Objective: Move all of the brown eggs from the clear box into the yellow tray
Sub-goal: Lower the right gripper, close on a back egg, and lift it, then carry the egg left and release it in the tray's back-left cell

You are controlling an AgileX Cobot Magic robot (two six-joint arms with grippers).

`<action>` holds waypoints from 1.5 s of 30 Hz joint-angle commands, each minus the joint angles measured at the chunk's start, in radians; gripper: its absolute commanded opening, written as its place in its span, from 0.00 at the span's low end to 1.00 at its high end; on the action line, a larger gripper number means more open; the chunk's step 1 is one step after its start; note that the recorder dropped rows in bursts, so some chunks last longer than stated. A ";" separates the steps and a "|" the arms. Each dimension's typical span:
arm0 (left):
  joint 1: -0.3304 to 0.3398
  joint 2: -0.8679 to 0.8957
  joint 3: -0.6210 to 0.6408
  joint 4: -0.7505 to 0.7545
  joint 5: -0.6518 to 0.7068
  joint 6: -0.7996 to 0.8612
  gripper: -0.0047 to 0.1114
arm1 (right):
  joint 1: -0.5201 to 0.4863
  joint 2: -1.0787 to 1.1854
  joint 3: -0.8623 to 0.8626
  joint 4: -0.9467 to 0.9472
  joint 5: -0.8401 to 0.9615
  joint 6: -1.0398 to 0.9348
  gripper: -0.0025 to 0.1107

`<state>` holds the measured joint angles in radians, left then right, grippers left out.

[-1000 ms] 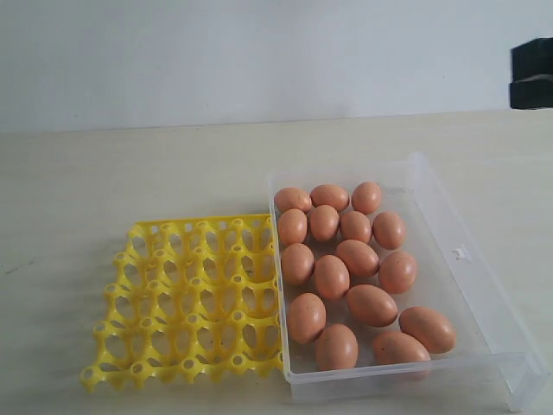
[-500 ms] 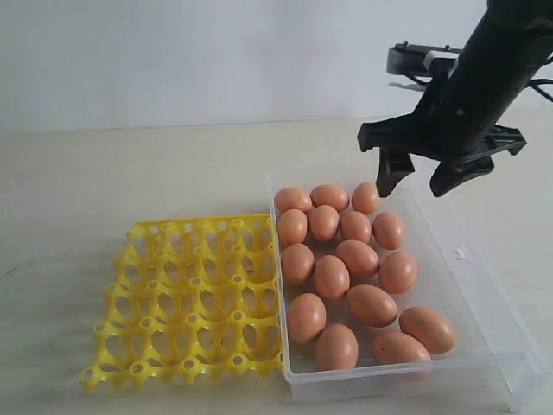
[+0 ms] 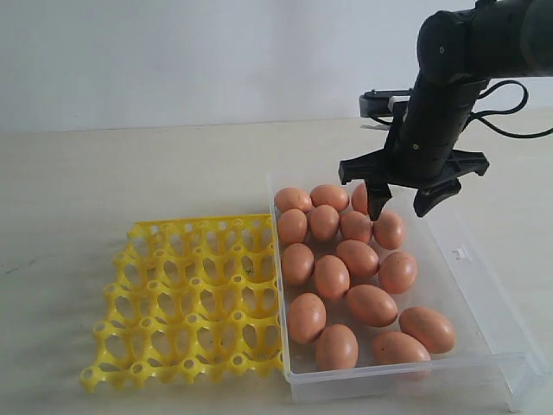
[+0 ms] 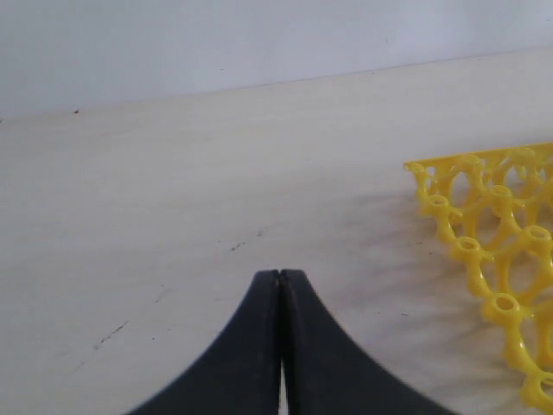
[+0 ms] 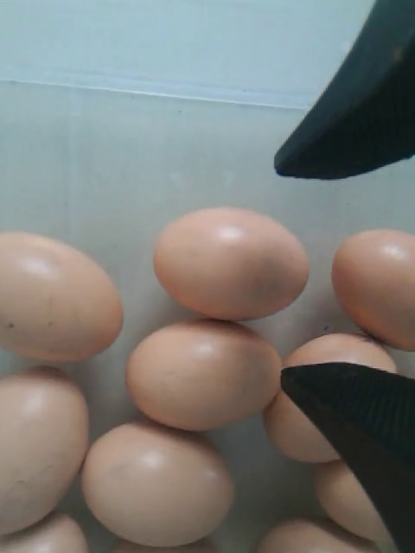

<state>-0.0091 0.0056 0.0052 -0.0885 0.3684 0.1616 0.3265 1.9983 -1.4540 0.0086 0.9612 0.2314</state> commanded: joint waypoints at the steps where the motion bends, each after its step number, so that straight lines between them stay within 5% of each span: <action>1: -0.001 -0.006 -0.005 -0.004 -0.008 -0.003 0.04 | -0.003 0.041 -0.044 -0.022 -0.011 0.004 0.55; 21: -0.001 -0.006 -0.005 -0.004 -0.008 -0.003 0.04 | -0.023 0.137 -0.060 -0.048 -0.055 -0.004 0.54; 27: -0.001 -0.006 -0.005 -0.004 -0.008 -0.005 0.04 | -0.023 0.162 -0.062 -0.018 -0.071 -0.013 0.37; 32: -0.001 -0.006 -0.005 -0.004 -0.008 -0.005 0.04 | -0.023 0.160 -0.062 -0.041 -0.089 -0.021 0.02; 38: -0.001 -0.006 -0.005 -0.004 -0.008 -0.003 0.04 | -0.023 0.051 -0.062 0.013 -0.157 -0.113 0.02; 45: -0.001 -0.006 -0.005 -0.004 -0.008 -0.005 0.04 | 0.110 -0.075 -0.005 0.390 -0.542 -0.635 0.02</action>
<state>-0.0091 0.0056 0.0052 -0.0885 0.3684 0.1616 0.3713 1.9451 -1.4780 0.2568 0.5582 -0.1701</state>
